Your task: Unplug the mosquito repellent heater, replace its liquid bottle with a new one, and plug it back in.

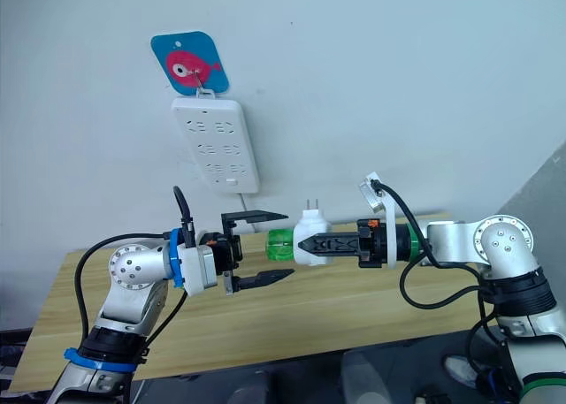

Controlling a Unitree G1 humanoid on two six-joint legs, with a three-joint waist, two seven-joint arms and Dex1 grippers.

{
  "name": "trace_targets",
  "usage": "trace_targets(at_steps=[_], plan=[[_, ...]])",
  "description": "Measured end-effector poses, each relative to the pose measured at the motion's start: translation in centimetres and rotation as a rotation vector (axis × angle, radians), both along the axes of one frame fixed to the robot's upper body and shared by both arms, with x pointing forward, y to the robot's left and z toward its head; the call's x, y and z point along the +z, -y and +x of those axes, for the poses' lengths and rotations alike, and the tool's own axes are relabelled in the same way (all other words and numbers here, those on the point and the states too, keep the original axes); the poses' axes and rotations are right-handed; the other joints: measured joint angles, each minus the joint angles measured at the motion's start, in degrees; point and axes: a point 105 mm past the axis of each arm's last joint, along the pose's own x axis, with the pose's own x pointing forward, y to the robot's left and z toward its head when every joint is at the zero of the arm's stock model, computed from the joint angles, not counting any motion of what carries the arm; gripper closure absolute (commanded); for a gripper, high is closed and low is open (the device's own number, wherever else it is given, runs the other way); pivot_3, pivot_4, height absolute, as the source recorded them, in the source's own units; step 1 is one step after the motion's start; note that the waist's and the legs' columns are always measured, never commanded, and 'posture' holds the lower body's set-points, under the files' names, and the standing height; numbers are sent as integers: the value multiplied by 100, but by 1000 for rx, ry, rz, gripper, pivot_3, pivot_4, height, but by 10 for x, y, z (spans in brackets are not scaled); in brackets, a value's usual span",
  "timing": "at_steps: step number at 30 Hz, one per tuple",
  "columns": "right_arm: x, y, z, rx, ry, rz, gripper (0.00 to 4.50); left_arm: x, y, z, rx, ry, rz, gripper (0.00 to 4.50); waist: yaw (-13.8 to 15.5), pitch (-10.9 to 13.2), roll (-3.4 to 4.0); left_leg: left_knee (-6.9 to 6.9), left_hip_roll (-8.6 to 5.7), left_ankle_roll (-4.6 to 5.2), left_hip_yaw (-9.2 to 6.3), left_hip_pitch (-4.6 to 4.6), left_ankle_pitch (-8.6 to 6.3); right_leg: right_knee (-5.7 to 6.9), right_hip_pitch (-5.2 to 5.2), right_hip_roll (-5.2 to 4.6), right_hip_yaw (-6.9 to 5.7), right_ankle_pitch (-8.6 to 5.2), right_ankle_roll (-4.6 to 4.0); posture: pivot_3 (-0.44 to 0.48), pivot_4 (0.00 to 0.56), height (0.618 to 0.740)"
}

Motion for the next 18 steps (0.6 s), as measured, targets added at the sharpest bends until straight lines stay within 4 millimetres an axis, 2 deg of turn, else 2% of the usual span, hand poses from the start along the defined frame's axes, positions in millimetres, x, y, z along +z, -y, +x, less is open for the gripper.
trace_targets(at_steps=[3,6,7,11,14,18], plan=[[0,-1,-1,1,-2,3,1495,0,0,-1,-2,16,5,1131,0,0,0,1,0,0,0,0,0,0,0,0,1,1,1,-135,118,728],[-1,-1,-1,-1,-4,0,1495,0,0,-1,-2,13,7,2111,0,-1,0,1,0,0,0,0,0,0,0,0,0,1,1,-135,118,728],[-2,-1,-1,-2,-5,-1,1495,-1,0,-1,-2,12,11,2229,-1,-1,0,1,0,0,0,0,0,0,0,0,0,1,1,-135,118,728],[-2,-1,-1,2,-3,-3,1495,-1,-1,-1,-6,-9,20,2229,-3,-1,0,0,0,0,-1,0,0,1,0,0,-1,1,1,-135,118,728],[-3,-4,-4,17,25,-21,1495,1,-3,-3,-20,-98,52,2229,-9,-1,1,0,0,0,-4,0,0,3,0,2,-3,1,1,-132,121,728],[6,-10,-3,52,176,-94,1495,6,-8,0,6,-504,81,2229,-27,0,0,6,1,1,-14,-9,1,14,-10,5,-11,-1,3,-126,123,728]])
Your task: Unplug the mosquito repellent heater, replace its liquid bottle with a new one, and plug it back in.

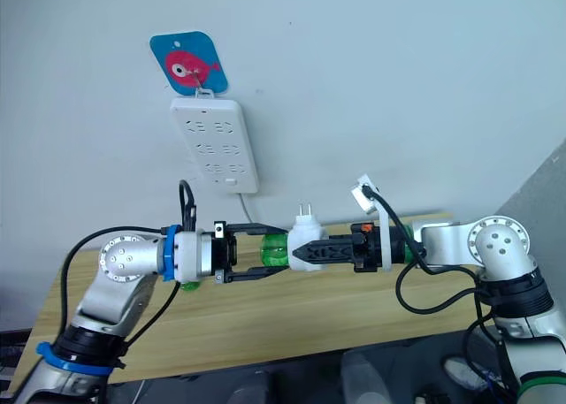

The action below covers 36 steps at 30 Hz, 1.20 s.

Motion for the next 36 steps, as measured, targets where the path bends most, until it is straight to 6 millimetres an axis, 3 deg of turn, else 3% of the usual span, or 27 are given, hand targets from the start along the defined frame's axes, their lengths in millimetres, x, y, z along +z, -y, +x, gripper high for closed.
trace_targets(at_steps=[7,10,13,14,19,20,25,36], plan=[[5,-2,-8,101,79,-33,1495,9,0,-7,-14,-615,40,2229,16,0,0,-1,-2,0,-8,-8,0,3,-5,2,-12,-2,3,-126,122,728],[6,-1,-10,126,95,-29,1495,11,0,-7,-30,-761,36,2229,16,0,0,-1,-2,-1,-6,-18,1,6,-21,2,-10,-1,0,-126,122,728],[7,-1,-12,144,114,-31,1495,11,0,-9,-47,-800,30,2229,6,0,0,0,-1,-2,-4,-26,1,23,-39,1,-7,0,-2,-124,120,728],[7,-1,-13,149,119,-32,1495,12,0,-9,-53,-798,30,1879,4,0,0,-1,-1,-2,-4,-25,1,26,-40,1,-7,0,-4,-124,120,728],[9,3,-9,125,144,-43,1495,-3,-22,0,48,-670,84,167,2,-2,3,-1,0,-4,5,-16,2,41,-43,1,2,-3,-8,-125,120,728],[12,3,-12,142,141,-25,1495,-7,-27,3,75,-632,88,10,9,-1,2,-1,0,-4,6,-17,2,40,-43,1,2,-3,-9,-127,119,728],[12,3,-19,180,113,-2,1495,-4,-28,3,82,-353,0,0,52,-2,1,5,-4,-4,7,-27,2,31,-43,-12,2,-2,-9,-124,116,728],[7,14,-2,68,-2,47,1495,-9,-24,-16,52,303,-49,0,44,-6,-3,14,-6,-3,16,-25,2,39,-42,-11,8,1,-12,-126,114,728]])
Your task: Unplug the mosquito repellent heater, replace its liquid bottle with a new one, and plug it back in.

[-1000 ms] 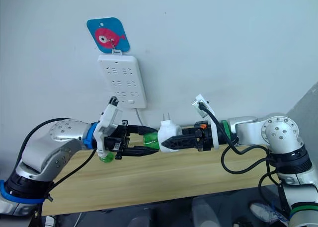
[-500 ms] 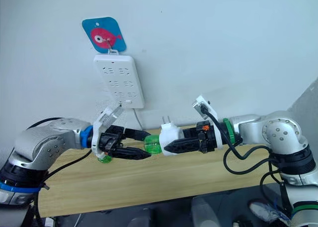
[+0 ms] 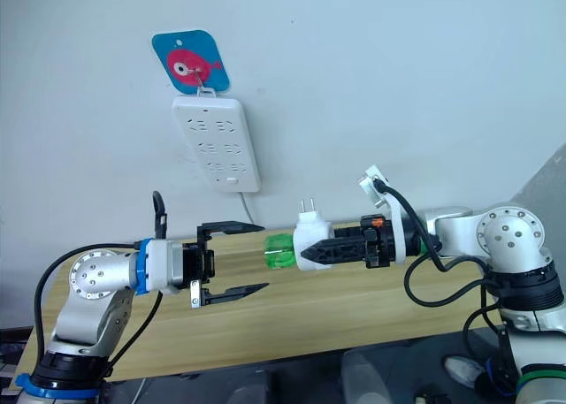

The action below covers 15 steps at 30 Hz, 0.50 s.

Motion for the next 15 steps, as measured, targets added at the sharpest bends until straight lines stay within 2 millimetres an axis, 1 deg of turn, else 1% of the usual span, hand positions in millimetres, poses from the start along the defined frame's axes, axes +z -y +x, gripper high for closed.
trace_targets(at_steps=[5,7,10,15], plan=[[0,-1,2,-16,-25,12,1495,10,8,6,34,216,-56,0,-3,0,0,44,-2,2,-1,-14,-1,15,1,2,-1,5,10,-121,113,728],[0,-2,2,-18,-28,13,1495,12,10,8,43,275,-68,0,-2,0,0,62,-4,2,-1,-19,-1,23,2,1,1,8,16,-118,112,728],[1,-2,1,-16,-31,17,1495,8,14,8,26,331,-54,0,-2,-1,1,74,-5,2,0,-17,-1,28,5,3,5,11,21,-118,114,728],[1,-3,2,-18,-31,17,1495,-2,22,7,-20,372,-28,0,-4,-1,2,77,-2,9,1,-15,4,34,5,7,6,13,21,-120,115,728]])
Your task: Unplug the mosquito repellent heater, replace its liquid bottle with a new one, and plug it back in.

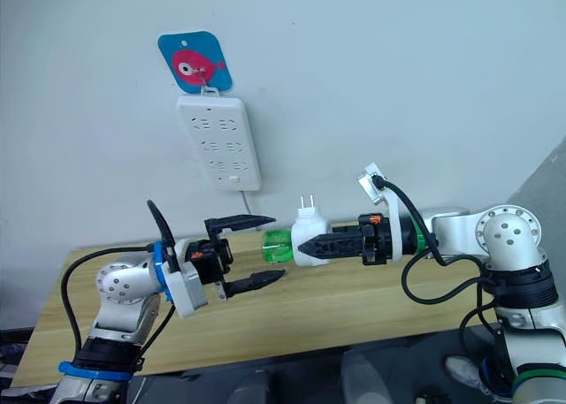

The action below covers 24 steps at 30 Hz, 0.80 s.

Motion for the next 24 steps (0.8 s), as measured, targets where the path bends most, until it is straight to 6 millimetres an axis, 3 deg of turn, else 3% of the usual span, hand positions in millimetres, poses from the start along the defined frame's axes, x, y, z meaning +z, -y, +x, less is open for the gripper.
trace_targets(at_steps=[6,14,24], plan=[[0,-1,0,-3,0,0,1495,2,6,6,0,37,-10,0,-2,0,0,-1,0,0,-2,-2,0,0,0,0,-1,1,0,-124,114,728],[-1,-2,0,-4,-2,-5,1495,3,7,9,18,39,-28,2327,-8,0,1,-1,0,0,-4,-1,0,2,0,0,-2,1,0,-123,116,728],[-1,-4,0,4,-3,6,1495,9,4,7,22,48,16,2327,-8,0,1,-2,0,1,-4,-1,0,1,0,0,-2,1,0,-119,118,728]])
